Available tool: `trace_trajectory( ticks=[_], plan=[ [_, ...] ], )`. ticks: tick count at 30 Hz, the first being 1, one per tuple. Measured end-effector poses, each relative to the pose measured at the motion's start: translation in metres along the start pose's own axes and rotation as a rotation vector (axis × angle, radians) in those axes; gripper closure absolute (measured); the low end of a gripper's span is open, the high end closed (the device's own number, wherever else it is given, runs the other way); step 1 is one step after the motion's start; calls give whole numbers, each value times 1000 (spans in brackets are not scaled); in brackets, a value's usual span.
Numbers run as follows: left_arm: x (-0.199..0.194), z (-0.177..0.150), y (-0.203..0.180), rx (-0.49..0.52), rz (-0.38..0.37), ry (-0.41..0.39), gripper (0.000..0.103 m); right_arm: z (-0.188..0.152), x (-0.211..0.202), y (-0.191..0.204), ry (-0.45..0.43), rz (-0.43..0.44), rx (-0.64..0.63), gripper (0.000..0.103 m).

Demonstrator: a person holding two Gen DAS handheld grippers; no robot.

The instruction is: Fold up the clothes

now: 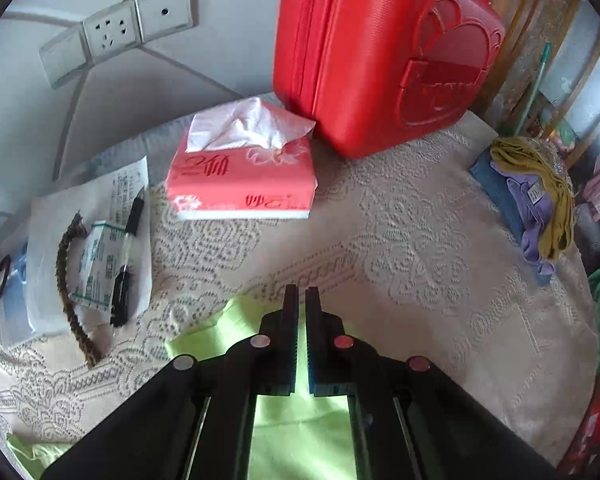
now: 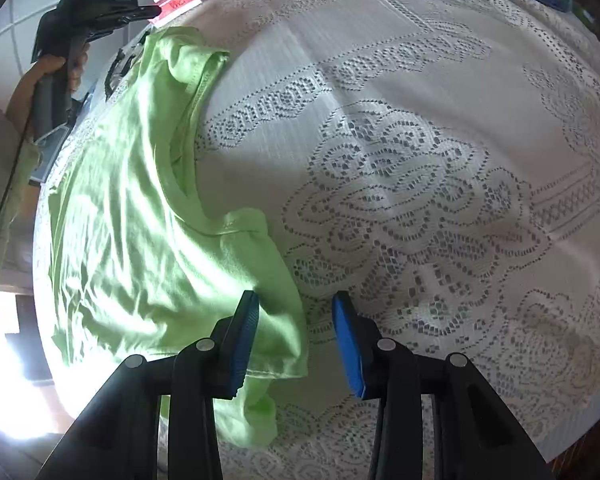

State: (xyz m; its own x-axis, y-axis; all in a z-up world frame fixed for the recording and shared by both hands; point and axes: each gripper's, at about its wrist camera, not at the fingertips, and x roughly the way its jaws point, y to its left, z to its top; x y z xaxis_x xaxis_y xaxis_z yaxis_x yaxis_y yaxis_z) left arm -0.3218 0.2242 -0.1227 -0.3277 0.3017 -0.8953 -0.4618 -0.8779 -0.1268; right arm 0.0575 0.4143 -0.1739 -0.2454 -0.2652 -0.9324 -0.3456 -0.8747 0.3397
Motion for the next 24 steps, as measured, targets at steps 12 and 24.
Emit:
trace_trajectory(
  ticks=[12,24],
  plan=[
    [-107,-208,116,-151,114,124,19,5,-15,24,-52,-8,-96,58],
    [-174,-433,164,-404,237,140,19,-76,-19,31,16,-40,-234,42]
  ],
)
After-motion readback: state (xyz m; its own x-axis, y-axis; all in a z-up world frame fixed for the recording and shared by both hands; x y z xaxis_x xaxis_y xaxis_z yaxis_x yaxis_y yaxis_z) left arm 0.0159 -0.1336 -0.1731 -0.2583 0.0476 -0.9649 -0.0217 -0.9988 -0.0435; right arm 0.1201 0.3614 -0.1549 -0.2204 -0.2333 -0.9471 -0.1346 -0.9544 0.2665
